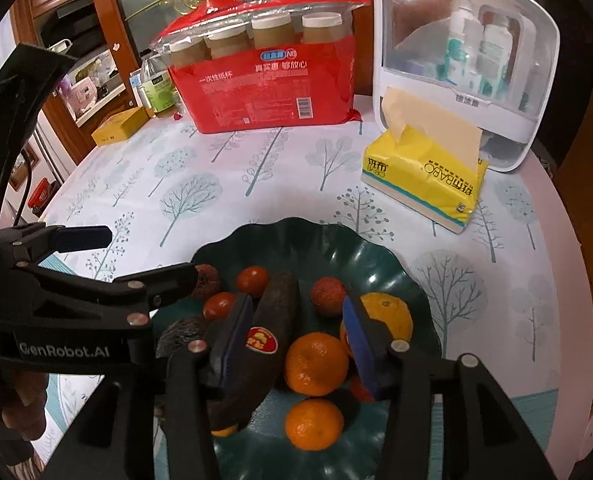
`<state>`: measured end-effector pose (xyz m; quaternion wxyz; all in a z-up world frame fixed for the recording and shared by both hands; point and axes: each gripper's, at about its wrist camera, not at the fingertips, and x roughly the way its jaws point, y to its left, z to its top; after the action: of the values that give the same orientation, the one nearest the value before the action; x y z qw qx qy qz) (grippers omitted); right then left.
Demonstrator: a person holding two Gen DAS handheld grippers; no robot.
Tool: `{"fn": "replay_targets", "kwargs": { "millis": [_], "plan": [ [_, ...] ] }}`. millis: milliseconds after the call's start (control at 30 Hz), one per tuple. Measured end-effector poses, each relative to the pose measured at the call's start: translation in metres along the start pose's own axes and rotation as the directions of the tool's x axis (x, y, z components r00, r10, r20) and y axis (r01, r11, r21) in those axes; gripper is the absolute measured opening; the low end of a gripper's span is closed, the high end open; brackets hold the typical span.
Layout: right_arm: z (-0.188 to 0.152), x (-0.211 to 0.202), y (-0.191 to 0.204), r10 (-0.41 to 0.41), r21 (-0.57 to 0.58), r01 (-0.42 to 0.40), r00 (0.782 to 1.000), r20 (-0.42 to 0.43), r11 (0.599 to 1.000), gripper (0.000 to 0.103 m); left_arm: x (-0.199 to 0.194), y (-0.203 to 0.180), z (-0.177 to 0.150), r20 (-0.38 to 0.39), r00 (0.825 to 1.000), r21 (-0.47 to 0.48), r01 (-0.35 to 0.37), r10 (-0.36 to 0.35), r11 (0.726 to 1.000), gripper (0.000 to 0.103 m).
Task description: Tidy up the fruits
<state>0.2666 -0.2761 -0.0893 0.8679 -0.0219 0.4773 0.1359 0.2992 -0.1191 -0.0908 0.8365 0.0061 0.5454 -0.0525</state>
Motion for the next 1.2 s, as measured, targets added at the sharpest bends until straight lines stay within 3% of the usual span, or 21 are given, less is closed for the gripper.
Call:
{"fn": "replay_targets", "kwargs": {
  "millis": [433,833,1200],
  "plan": [
    [-0.024,-0.054,0.021,-0.02,0.085,0.019,1.0,0.016,0.996,0.048,-0.069,0.015,-0.037,0.105,0.995,0.005,-0.002,0.001,1.0,0.102],
    [-0.06,-0.12,0.071,-0.029,0.115,0.025,0.999,0.035,0.993,0.048,-0.145,0.036,-0.1,0.168,0.986,0.011,0.01,-0.012,1.0,0.102],
    [-0.083,-0.174,0.112,-0.042,0.145,0.03,0.996,0.082,0.989,0.048,-0.199,0.06,-0.149,0.216,0.976,0.007,-0.025,0.023,1.0,0.102]
  ]
}}
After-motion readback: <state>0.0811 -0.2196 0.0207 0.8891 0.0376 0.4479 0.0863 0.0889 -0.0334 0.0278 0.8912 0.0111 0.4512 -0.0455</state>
